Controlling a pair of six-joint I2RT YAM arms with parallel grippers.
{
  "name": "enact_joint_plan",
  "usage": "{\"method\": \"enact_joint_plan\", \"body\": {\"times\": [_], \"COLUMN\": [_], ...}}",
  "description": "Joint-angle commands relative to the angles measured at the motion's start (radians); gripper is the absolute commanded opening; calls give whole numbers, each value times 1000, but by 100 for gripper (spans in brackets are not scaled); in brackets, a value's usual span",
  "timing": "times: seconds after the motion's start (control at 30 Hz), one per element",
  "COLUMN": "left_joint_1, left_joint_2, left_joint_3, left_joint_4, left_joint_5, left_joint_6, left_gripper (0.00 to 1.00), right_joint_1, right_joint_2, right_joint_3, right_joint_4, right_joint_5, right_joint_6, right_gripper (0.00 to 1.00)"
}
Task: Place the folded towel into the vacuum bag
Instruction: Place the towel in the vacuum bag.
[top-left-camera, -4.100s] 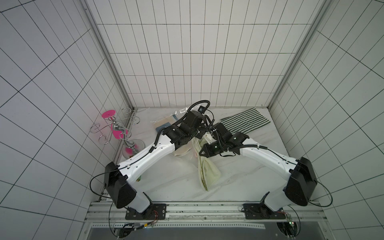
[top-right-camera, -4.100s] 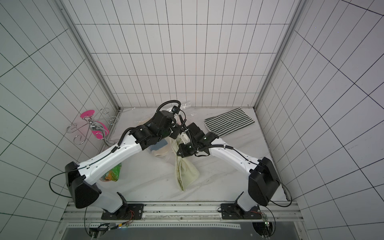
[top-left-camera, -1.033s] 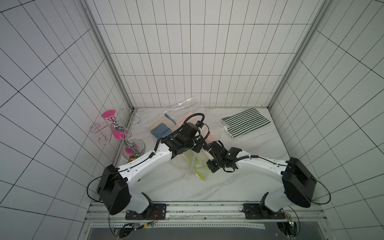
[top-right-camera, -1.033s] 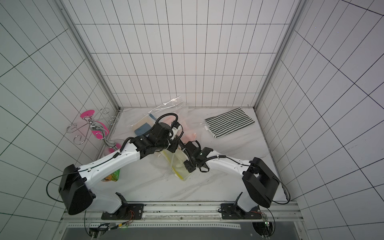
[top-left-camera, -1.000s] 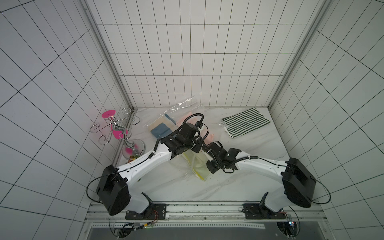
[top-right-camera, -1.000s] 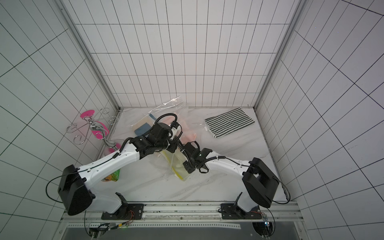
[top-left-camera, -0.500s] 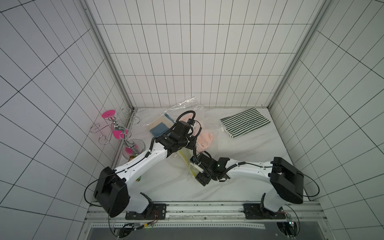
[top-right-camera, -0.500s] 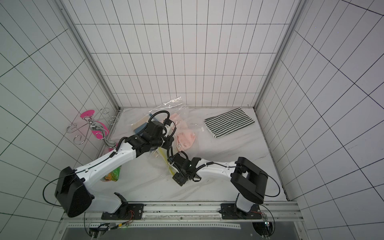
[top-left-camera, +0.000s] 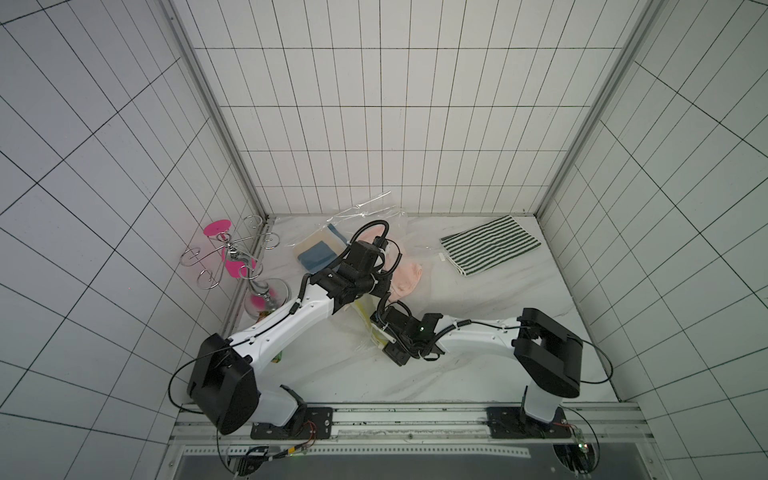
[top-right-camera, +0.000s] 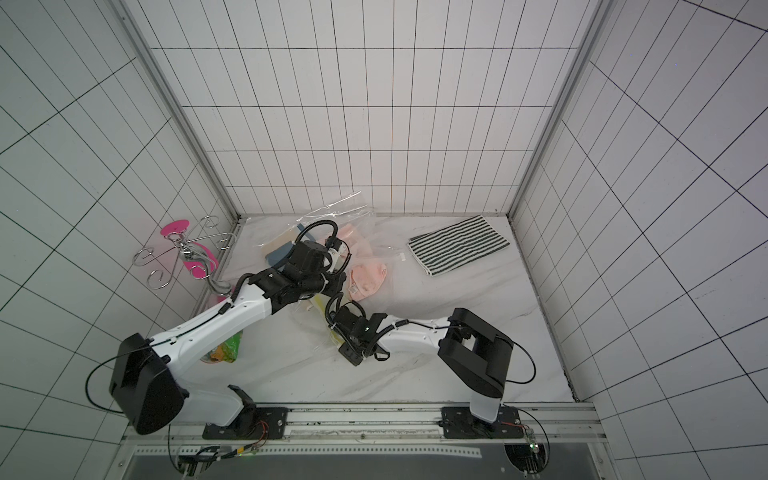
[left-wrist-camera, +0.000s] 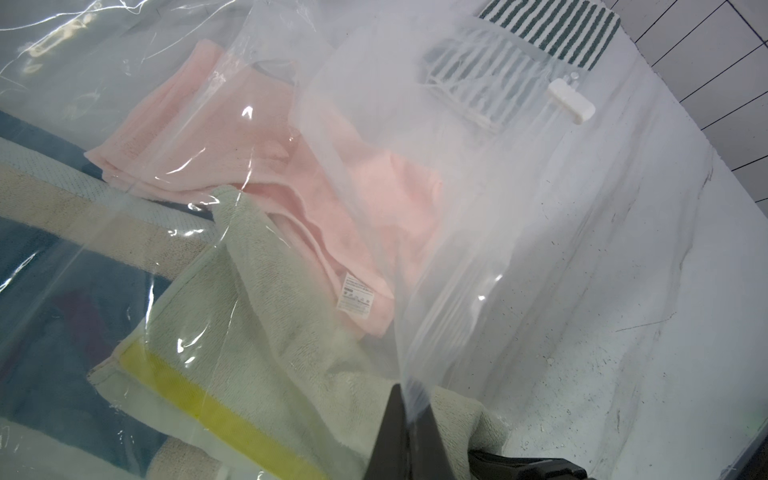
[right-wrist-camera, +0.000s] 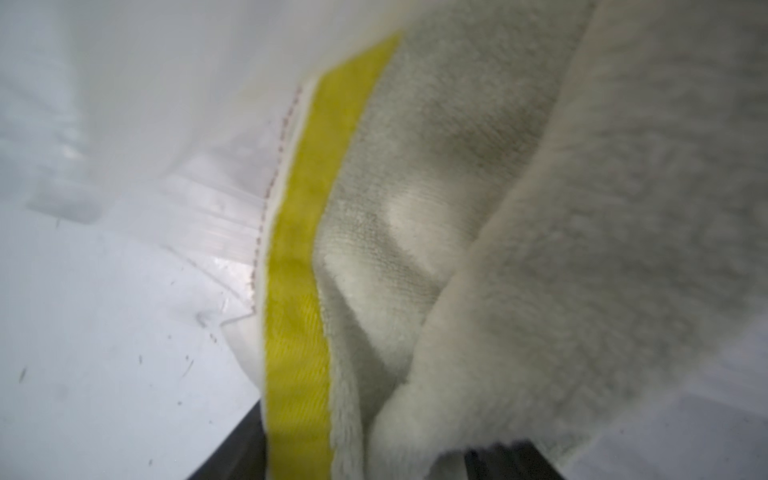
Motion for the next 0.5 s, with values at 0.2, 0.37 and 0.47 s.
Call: {"method": "enact_joint_plan", "body": {"times": [0.2,0.37,0.47], "left_joint_1": [-9,-27,-93], "left_joint_2": [-14,-33,-27], "left_joint_3": [5,3,20], "left_joint_4": [22,22,1], "left_joint_5": [59,132,137], "left_joint_6": [-8,-7,17], "left_gripper": [0,0,0], "right_joint_1": [-106,-154,-173], "right_joint_2": [-167,-305,-326], "right_joint_3": [-120,-159,-125], "right_joint_4": [30,163,210], "right_joint_5": [44,73,66], "right_joint_6": [50,13,-46], "right_gripper": [3,0,0]}}
